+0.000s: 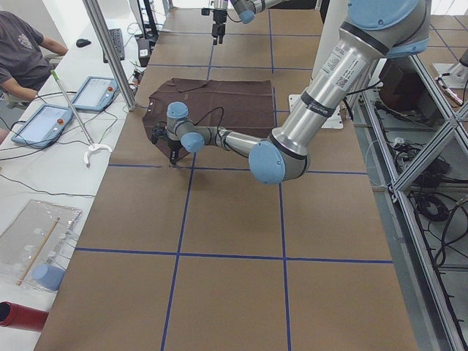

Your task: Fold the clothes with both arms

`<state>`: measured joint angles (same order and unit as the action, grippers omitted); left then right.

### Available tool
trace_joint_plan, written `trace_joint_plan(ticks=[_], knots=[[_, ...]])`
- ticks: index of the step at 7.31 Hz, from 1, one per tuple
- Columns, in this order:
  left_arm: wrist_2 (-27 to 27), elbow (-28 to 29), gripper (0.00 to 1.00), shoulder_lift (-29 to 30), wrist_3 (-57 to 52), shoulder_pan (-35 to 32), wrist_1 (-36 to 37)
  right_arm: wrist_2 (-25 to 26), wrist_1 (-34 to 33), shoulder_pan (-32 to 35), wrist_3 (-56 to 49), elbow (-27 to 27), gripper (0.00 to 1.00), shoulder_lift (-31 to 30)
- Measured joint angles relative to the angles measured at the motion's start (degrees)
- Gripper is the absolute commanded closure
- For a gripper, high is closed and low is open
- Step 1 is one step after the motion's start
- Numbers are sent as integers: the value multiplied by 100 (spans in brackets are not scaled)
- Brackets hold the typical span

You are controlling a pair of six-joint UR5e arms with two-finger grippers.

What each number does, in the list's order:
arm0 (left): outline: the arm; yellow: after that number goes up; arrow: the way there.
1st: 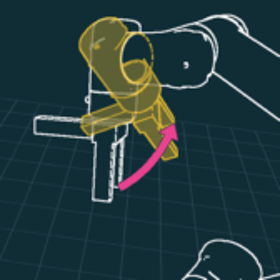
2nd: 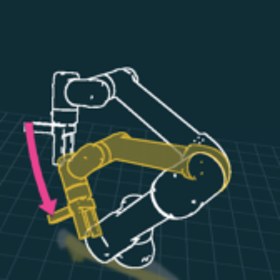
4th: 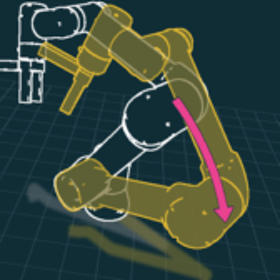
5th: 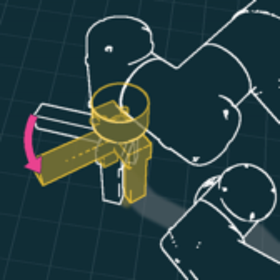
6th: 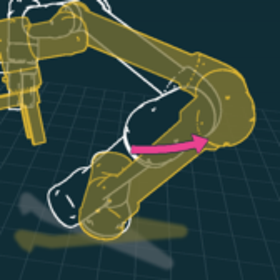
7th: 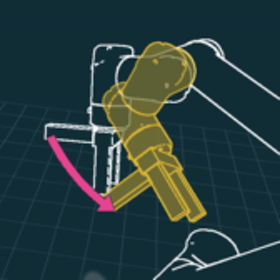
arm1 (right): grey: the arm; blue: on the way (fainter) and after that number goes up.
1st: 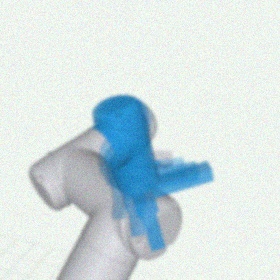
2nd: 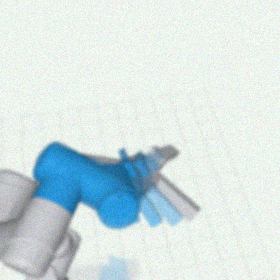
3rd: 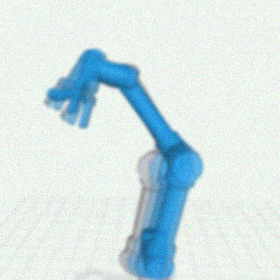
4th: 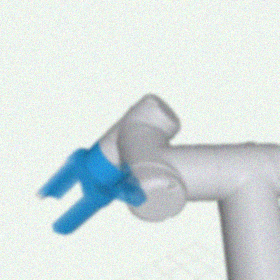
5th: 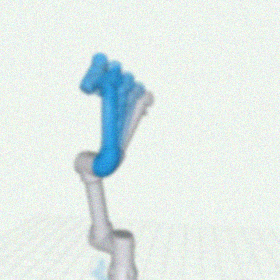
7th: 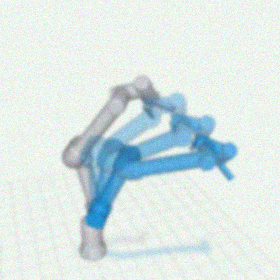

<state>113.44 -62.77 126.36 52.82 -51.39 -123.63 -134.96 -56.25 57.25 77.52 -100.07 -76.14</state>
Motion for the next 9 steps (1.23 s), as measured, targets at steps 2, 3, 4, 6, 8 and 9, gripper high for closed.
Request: trace_joint_plan(ticks=[2,3,4,6,8,9], knots=[[5,5,100,24,-12,5,-3,-1,-6,1,0,10,0,-5],[13,-8,100,42,-63,5,-6,2,-8,1,0,12,0,-6],[27,-27,100,59,-123,-1,-18,4,-8,1,0,16,0,-9],[53,-47,100,114,-136,-32,-83,5,-9,0,0,30,0,-14],[48,-38,64,52,-127,-69,-103,7,-9,-3,2,41,0,-10],[42,-21,59,27,-114,-98,-98,11,-9,-3,6,48,0,-7]])
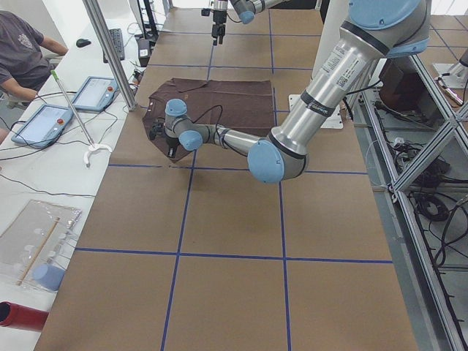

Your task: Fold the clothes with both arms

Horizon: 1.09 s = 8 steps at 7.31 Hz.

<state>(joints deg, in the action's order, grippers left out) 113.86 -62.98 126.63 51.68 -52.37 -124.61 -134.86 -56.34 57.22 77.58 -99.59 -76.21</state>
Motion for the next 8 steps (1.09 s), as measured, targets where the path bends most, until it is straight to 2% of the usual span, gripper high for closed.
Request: trace_joint_plan(ticks=[2,8], knots=[[-2,57,57,-13,30,-22,9,3,0,0,-3,11,0,7],[12,132,59,14,102,16,-2,2,0,0,3,9,0,10]])
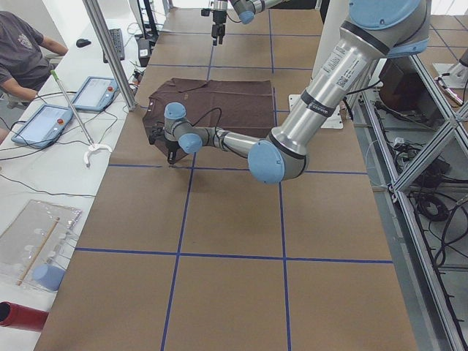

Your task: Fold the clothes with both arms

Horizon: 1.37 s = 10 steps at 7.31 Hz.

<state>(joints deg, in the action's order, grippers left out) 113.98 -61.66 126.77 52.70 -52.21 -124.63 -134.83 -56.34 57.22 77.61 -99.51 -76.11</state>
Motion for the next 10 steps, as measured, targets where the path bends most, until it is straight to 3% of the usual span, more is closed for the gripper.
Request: trace_joint_plan(ticks=[2,3,6,10], knots=[[1,4,63,-3,6,28,0,1,0,0,6,1,0,-2],[1,4,96,-6,9,38,0,1,0,0,8,1,0,-2],[9,-12,100,-2,16,45,-5,-1,0,0,36,-13,0,0],[469,-239,100,208,553,58,18,1,0,0,44,-5,0,0]])
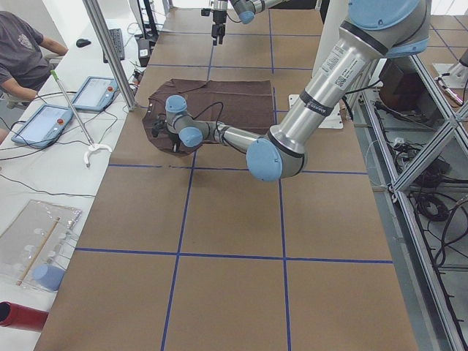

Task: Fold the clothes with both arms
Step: 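Fold the sleeve nearest the left gripper inward onto the shirt body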

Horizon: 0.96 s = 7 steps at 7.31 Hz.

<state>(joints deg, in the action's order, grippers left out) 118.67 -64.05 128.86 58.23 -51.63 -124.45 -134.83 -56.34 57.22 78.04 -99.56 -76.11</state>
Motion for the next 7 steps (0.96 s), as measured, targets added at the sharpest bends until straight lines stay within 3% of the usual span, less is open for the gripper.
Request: trace_joint_plan(ticks=[7], knots=[[-61,914,100,1203,967,327,14,0,0,8,-3,28,0,-14]])
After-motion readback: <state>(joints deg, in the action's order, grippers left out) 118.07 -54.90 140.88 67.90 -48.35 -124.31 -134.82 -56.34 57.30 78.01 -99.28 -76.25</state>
